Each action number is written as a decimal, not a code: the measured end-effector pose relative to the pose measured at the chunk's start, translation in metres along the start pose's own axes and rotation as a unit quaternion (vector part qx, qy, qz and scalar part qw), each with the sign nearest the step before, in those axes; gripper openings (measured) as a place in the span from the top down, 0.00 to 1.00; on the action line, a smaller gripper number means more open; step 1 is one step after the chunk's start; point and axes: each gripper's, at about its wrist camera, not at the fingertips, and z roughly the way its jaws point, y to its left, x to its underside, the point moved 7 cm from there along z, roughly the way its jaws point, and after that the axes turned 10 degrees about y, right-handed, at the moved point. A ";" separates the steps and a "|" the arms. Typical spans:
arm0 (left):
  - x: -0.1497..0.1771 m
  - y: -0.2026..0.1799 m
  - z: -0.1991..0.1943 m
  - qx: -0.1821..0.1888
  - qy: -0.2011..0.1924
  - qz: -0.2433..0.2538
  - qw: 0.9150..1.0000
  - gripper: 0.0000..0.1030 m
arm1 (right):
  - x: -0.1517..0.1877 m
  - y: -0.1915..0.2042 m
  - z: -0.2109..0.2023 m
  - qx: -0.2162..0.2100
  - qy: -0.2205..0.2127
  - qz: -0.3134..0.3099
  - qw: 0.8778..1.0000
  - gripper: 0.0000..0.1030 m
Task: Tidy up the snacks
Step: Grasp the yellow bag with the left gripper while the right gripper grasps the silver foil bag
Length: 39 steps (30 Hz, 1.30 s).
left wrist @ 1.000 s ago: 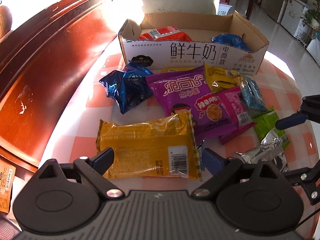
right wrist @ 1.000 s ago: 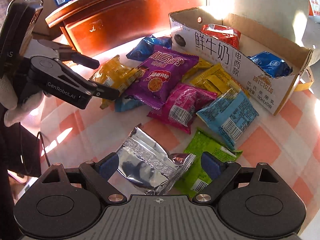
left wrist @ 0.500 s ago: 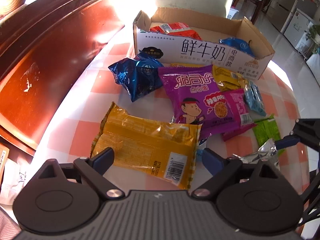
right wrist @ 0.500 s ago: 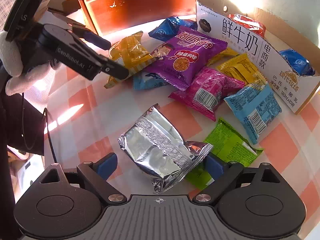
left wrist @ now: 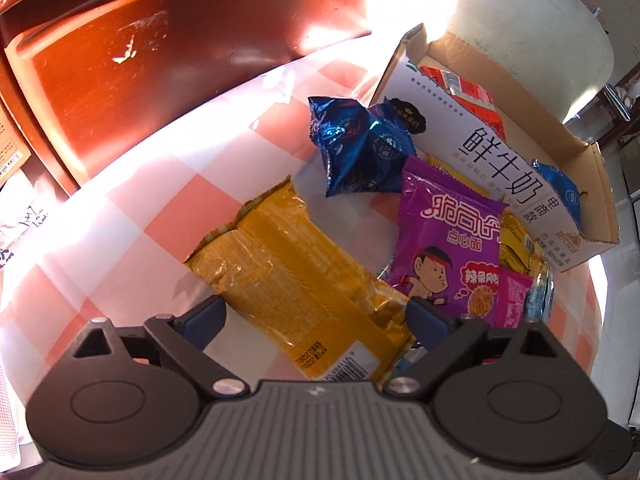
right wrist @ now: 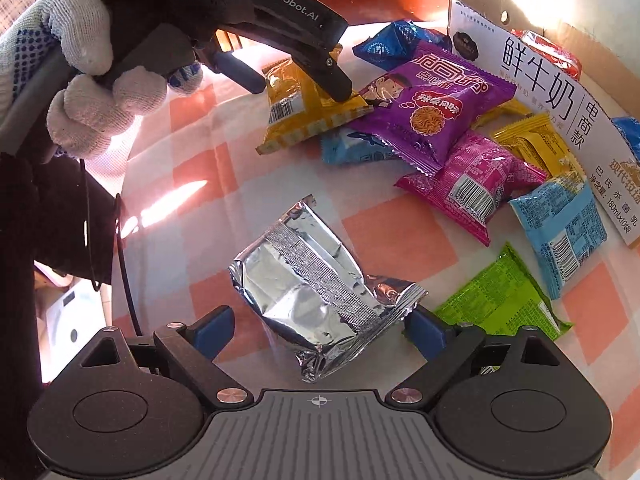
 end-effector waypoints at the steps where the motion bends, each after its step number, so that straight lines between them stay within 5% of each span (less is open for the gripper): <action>1: -0.001 -0.001 0.001 -0.004 -0.004 -0.002 1.000 0.05 | -0.001 0.000 0.000 0.001 0.000 0.000 1.000 0.09; 10: -0.006 0.001 0.012 -0.042 -0.015 0.002 0.999 0.02 | -0.001 0.004 0.003 0.011 0.000 -0.006 1.000 0.09; 20: 0.000 0.000 -0.001 -0.073 -0.025 0.066 0.995 0.17 | -0.004 -0.002 -0.003 0.001 -0.012 0.011 1.000 0.12; 25: -0.004 0.003 -0.003 -0.050 -0.035 0.052 0.997 0.13 | -0.009 0.000 -0.005 0.008 -0.029 0.000 1.000 0.10; 31: -0.008 0.000 0.001 -0.084 -0.052 0.076 0.992 0.11 | -0.011 0.009 0.004 0.024 -0.028 -0.019 0.999 0.10; 35: -0.005 0.011 0.011 -0.106 -0.048 0.080 0.990 0.23 | -0.017 0.000 0.003 0.009 -0.033 0.022 0.999 0.20; 39: 0.001 0.018 0.006 -0.105 -0.040 0.089 0.990 0.28 | -0.024 -0.034 -0.001 0.031 -0.051 0.130 0.990 0.23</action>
